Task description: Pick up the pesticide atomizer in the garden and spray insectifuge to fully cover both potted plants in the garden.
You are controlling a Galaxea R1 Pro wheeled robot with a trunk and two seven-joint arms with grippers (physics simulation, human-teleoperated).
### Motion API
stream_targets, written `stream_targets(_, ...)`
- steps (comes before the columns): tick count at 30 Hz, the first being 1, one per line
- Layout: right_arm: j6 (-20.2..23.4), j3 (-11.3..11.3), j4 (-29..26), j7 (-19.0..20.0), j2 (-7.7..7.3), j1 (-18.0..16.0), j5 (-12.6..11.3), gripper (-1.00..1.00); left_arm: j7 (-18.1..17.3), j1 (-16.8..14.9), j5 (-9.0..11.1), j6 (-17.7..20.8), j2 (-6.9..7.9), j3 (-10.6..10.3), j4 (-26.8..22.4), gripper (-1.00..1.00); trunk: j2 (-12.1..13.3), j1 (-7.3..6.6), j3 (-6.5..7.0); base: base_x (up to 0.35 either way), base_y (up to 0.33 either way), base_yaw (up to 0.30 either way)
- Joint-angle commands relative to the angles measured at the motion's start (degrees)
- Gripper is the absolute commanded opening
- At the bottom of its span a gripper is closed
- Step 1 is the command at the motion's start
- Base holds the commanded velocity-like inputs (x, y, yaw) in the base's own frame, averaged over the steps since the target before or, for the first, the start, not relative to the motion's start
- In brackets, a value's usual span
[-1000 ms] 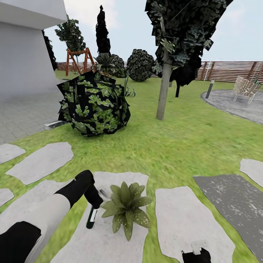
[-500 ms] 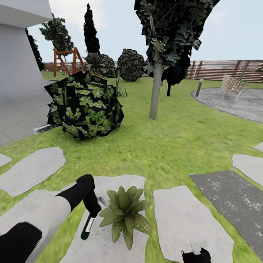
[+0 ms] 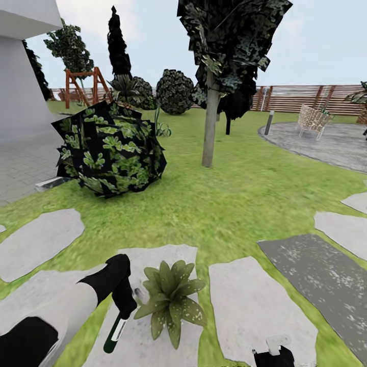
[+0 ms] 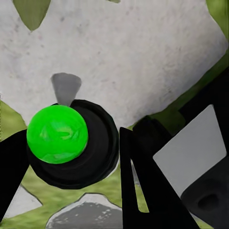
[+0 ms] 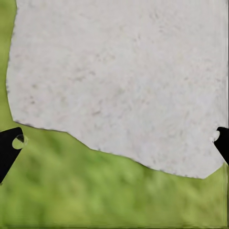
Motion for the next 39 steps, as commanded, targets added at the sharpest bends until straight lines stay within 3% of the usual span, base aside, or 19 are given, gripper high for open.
stream_targets(1,-0.2,-0.4,0.1,-0.2,0.01,-0.1,0.6,1.0,-0.5,0.1,-0.5,0.4,0.03,-0.1,-0.2,-1.0,0.0,-0.01,-0.05,-0.034,0.007,-0.248)
stream_targets(8,-0.2,-0.4,0.1,-0.2,0.01,-0.1,0.6,1.0,-0.3,0.4,-0.3,0.5,0.05,-0.1,0.2,-1.0,0.0,-0.01,-0.05,-0.186,0.186,-0.05)
stream_targets(19,-0.2,-0.4,0.1,-0.2,0.01,-0.1,0.6,1.0,-0.3,0.9,-0.4,0.3,-0.27,-0.1,1.2,-1.0,0.0,-0.01,-0.05,0.011,0.289,-0.105)
stream_targets(23,-0.2,-0.4,0.1,-0.2,0.01,-0.1,0.6,1.0,0.0,3.8,-0.6,-0.1,0.24,-0.2,1.1,-1.0,0.0,-0.01,-0.05,0.004,0.034,-0.014)
stream_targets(28,-0.2,-0.4,0.1,-0.2,0.01,-0.1,0.6,1.0,1.3,5.1,-0.4,-5.6,1.17,0.1,1.1,-1.0,0.0,-0.01,-0.05,0.0,0.002,-0.001)
stream_targets(33,-0.3,-0.4,0.1,-0.2,0.01,-0.1,0.7,1.0,4.1,5.2,-0.2,-6.0,1.19,0.6,0.2,-1.0,0.0,-0.01,-0.05,0.0,0.0,0.0)
stream_targets(39,-0.3,-0.4,0.1,-0.2,0.01,-0.1,0.7,1.0,5.1,5.0,-0.1,-5.9,1.09,0.6,0.0,-1.0,0.0,-0.01,-0.05,0.0,0.0,0.0)
